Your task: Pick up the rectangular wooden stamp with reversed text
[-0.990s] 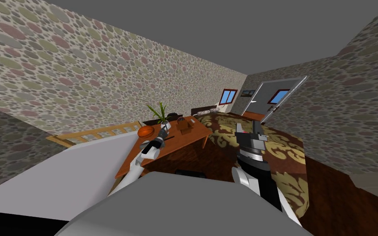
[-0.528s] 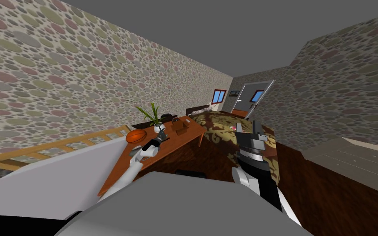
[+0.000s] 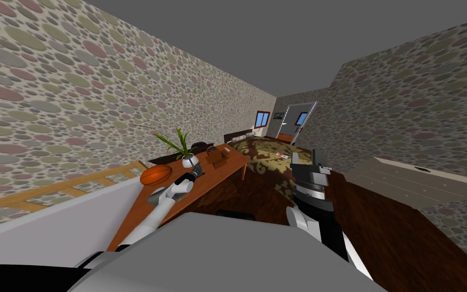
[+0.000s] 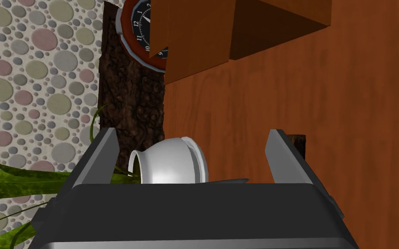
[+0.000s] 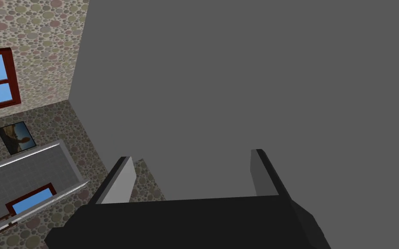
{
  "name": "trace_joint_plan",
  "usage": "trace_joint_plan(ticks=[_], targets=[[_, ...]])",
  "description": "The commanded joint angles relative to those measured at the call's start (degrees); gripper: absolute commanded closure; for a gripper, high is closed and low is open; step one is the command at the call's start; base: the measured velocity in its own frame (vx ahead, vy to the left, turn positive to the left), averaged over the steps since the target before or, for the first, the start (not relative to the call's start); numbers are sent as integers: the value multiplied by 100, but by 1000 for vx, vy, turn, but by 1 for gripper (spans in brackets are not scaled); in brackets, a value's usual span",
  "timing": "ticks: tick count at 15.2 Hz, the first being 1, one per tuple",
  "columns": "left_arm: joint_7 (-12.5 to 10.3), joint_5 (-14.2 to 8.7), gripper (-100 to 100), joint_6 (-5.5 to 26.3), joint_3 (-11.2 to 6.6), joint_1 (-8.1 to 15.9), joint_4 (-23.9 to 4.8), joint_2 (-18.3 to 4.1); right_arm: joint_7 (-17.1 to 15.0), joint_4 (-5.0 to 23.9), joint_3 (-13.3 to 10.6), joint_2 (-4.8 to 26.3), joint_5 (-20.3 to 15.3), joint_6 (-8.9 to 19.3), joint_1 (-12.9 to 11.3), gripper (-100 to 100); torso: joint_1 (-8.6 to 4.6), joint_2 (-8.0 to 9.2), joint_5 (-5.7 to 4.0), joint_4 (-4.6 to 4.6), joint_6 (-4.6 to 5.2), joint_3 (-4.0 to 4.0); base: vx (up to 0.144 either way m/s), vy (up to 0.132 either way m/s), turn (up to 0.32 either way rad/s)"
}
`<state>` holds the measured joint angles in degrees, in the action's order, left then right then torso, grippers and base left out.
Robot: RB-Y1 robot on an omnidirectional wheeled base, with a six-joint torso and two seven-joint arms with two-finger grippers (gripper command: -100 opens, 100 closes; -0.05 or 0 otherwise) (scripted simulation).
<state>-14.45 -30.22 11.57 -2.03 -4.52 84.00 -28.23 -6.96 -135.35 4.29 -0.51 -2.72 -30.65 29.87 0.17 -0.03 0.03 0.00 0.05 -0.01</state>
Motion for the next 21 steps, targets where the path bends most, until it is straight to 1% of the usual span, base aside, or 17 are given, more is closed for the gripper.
trace_joint_plan(ticks=[1,3,4,5,6,7,8,9,10,12,13,16,17,18,19,20,21], targets=[[-33,-110,-100,266,-52,92,-286,-71,0,0,0,0,0,0,0,0,0,0,0,0,0,0,-8,20,-316],[-33,-110,-100,266,-52,92,-347,-71,0,0,1,0,0,0,1,0,2,0,1,-1,-7,0,-4,17,-58],[-70,-284,-100,549,-100,221,-528,-199,0,0,1,0,0,0,2,0,1,0,1,-1,-9,0,-1,5,-271],[-70,-284,-100,549,-100,221,-685,-199,0,0,0,0,0,0,0,0,-1,-2,0,0,0,-1,-2,14,-349],[-105,-453,-100,681,-151,346,-879,-326,0,0,0,0,0,0,0,0,1,-2,1,-1,-2,-1,-2,26,-451],[-105,-453,-100,739,-151,346,-1089,-326,0,0,0,0,0,0,0,0,4,-3,1,0,3,-2,-4,38,-335],[-105,-453,-100,830,-151,346,-1144,-326,0,0,1,0,0,0,1,0,8,-2,2,-1,-4,-1,-3,34,-66],[-137,-617,-100,967,-202,466,-1335,-451,0,0,1,0,0,0,2,0,9,-2,3,-2,-9,-1,0,23,-234],[-137,-617,-100,1066,-202,466,-1480,-451,0,0,1,0,0,0,1,0,7,-3,2,-1,-2,-2,2,29,-273],[-137,-617,-100,1107,-202,466,-1544,-451,0,0,1,0,0,0,1,0,6,-3,3,-2,-8,-2,1,21,-55],[-167,-776,-100,1376,-255,580,-1716,-574,0,0,1,0,0,0,2,0,4,-3,2,-1,-10,-2,1,15,-221],[-167,-776,-100,1379,-255,580,-1943,-574,0,0,1,0,0,0,1,0,4,-5,2,-1,-7,-3,2,23,-138],[-194,-928,-100,1645,-308,687,-2109,-693,0,0,1,0,0,0,2,0,3,-5,2,-2,-9,-3,3,16,-224],[-194,-928,-100,1645,-308,687,-2302,-693,0,0,1,0,0,0,1,0,3,-6,1,-1,-2,-3,4,29,-274],[-219,-1073,-100,1775,-361,785,-2521,-809,0,0,1,0,0,0,1,0,6,-6,2,-2,-4,-4,1,41,-367],[-219,-1073,-100,1877,-361,785,-2687,-809,0,0,1,1,0,0,0,0,9,-6,2,-1,0,-3,2,57,-276],[-219,-1073,-100,1904,-361,785,-2738,-809,0,0,1,1,0,0,1,0,15,-6,3,-2,-6,-3,4,49,-63]])
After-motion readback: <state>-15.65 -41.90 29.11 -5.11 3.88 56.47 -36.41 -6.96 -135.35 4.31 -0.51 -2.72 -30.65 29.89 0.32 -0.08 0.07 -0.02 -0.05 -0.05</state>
